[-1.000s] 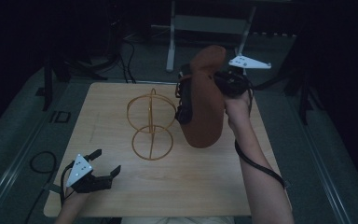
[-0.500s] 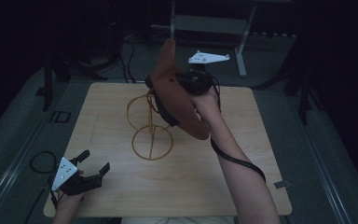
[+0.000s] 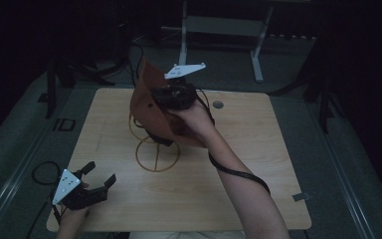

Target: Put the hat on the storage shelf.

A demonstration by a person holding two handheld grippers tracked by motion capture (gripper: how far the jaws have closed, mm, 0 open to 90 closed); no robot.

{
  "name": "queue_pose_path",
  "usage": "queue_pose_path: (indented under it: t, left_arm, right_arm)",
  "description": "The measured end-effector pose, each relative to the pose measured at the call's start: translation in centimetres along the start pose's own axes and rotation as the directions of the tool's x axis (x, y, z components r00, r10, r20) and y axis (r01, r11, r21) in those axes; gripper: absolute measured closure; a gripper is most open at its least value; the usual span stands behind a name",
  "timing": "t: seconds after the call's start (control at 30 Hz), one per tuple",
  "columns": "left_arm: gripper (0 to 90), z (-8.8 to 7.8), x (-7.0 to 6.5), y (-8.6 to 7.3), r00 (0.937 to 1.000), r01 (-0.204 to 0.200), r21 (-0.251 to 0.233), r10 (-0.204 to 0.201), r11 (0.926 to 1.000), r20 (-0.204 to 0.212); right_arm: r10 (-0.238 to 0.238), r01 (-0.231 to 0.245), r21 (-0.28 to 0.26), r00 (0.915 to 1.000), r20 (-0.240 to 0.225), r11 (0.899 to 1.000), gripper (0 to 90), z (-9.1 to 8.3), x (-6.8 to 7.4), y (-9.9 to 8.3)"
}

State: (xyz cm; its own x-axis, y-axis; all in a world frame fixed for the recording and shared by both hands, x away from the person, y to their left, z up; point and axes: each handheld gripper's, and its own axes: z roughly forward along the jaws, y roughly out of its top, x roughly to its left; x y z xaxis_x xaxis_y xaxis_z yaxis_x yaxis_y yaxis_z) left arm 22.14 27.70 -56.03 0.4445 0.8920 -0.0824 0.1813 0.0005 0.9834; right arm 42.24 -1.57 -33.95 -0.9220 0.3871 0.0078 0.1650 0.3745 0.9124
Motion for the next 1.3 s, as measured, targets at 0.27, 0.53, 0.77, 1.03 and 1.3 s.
queue_pose_path:
  t: [0.27,0.53,0.77,1.03,1.3]
  left_arm:
    - [10.3,-0.1,0.2,0.0,0.9999,0.015,-0.009,-0.015,0.9998,0.003]
    - [10.3,0.1,0.2,-0.3,1.0,0.008,0.008,-0.008,0.9999,0.001]
    - [10.3,0.3,0.1,-0.4,1.0,-0.002,0.022,0.002,0.9997,-0.006]
    - [10.3,0.6,0.1,-0.7,0.9998,-0.019,0.045,0.019,0.9988,-0.004]
    - [10.2,0.7,0.1,-0.8,0.9997,-0.023,0.05,0.023,0.9985,-0.005]
  right_arm:
    - [-0.082,0.072,0.118,0.9937,0.077,0.99,12.7,2.7,1.9,-0.6]
    - [-0.092,0.089,0.054,0.9948,0.044,0.995,11.5,2.1,1.9,-0.9]
    - [-0.083,0.082,0.025,0.9959,0.037,0.996,11.6,1.1,1.3,-1.5]
    - [-0.023,0.023,0.0,0.9995,0.021,1.0,12.7,-0.5,0.1,-3.0]
    - [-0.009,0.01,-0.003,0.999,0.044,1.0,13.0,-2.7,-1.0,-4.6]
